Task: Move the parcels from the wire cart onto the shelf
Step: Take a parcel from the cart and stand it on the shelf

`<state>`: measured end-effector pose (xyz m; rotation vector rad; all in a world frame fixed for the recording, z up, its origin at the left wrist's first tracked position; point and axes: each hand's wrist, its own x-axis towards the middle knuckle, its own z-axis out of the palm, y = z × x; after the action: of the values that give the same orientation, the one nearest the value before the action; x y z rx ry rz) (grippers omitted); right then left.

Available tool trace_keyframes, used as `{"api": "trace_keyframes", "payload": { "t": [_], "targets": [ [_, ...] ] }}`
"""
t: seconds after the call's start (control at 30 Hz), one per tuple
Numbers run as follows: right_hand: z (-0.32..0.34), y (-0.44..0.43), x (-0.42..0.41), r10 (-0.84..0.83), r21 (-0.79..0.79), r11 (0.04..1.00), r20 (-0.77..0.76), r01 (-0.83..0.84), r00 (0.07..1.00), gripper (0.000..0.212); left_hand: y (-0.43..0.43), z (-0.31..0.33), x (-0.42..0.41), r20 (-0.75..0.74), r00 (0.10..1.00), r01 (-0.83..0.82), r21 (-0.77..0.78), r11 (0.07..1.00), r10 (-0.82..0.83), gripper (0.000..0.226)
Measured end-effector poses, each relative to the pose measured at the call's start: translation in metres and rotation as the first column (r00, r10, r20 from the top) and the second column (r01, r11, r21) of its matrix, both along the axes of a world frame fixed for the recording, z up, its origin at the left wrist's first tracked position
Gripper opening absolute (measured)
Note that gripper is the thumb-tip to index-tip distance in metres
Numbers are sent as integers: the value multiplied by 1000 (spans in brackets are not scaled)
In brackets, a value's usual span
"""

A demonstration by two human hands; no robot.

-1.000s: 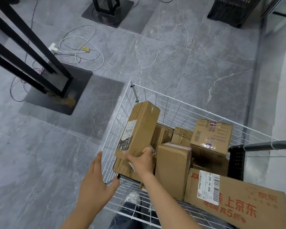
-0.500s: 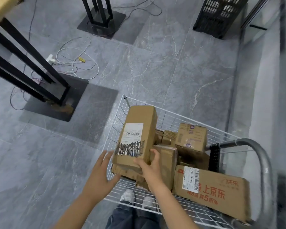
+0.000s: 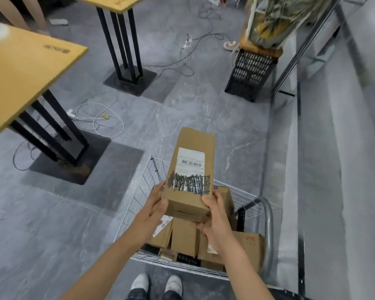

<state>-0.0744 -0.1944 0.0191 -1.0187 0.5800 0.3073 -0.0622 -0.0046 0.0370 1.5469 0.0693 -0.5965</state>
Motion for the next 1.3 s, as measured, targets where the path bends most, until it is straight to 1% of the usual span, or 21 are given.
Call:
{"api": "trace_keyframes", "payload": {
  "t": [0.07, 0.2, 0.3, 0.4, 0.5, 0.57, 0.63, 0.7, 0.77, 0.83, 0.93, 1.03, 1.13, 1.23, 1.3],
  "targets": [
    [21, -4, -10, -3, -15, 1000, 16, 3, 1000, 48, -8, 19, -4, 41, 999, 1, -9, 1000, -1, 51],
    [51, -7, -35, -21, -138, 990, 82, 32, 996, 55, -13, 43, -9, 63, 998, 18, -25, 1000, -16, 47],
    [62, -4, -56, -50, -248, 965, 132, 82, 990, 45, -12, 52, -17, 69, 990, 128, -34, 991, -126, 45],
    [74, 1, -80, -87, -323, 934, 205, 151, 975, 51, -12, 60, -30, 92, 973, 216, -42, 975, -211, 45],
    [84, 13, -108, -113, -357, 908, 296, 219, 949, 50, -3, 64, -41, 131, 951, 286, -20, 958, -281, 43],
    [89, 25, -130, -127, -385, 887, 328, 255, 936, 51, 5, 71, -50, 159, 926, 348, -3, 938, -343, 41],
    [96, 38, -154, -150, -408, 865, 343, 291, 927, 49, 12, 79, -60, 184, 887, 426, 20, 904, -422, 40],
    [104, 48, -180, -178, -441, 834, 354, 331, 918, 48, 16, 88, -71, 199, 853, 490, 8, 871, -482, 41],
    [111, 58, -210, -217, -481, 784, 382, 393, 898, 58, 16, 97, -84, 212, 807, 565, -4, 825, -551, 42],
    [118, 66, -241, -266, -521, 717, 410, 464, 872, 67, 13, 107, -102, 231, 741, 647, 3, 762, -630, 42],
    [129, 78, -288, -361, -525, 649, 424, 551, 830, 68, 6, 119, -131, 254, 655, 739, -16, 674, -712, 42],
    [140, 89, -336, -490, -487, 582, 430, 651, 759, 68, -3, 131, -165, 275, 540, 829, -8, 559, -796, 46],
    [150, 103, -382, -596, -467, 486, 441, 739, 671, 69, -10, 140, -204, 308, 451, 880, 2, 474, -838, 47],
    [157, 116, -428, -658, -457, 407, 453, 791, 601, 70, -13, 152, -249, 311, 375, 923, -34, 384, -873, 51],
    [162, 125, -462, -689, -453, 359, 461, 816, 559, 69, -15, 157, -280, 338, 325, 940, -12, 341, -883, 49]
  ]
}}
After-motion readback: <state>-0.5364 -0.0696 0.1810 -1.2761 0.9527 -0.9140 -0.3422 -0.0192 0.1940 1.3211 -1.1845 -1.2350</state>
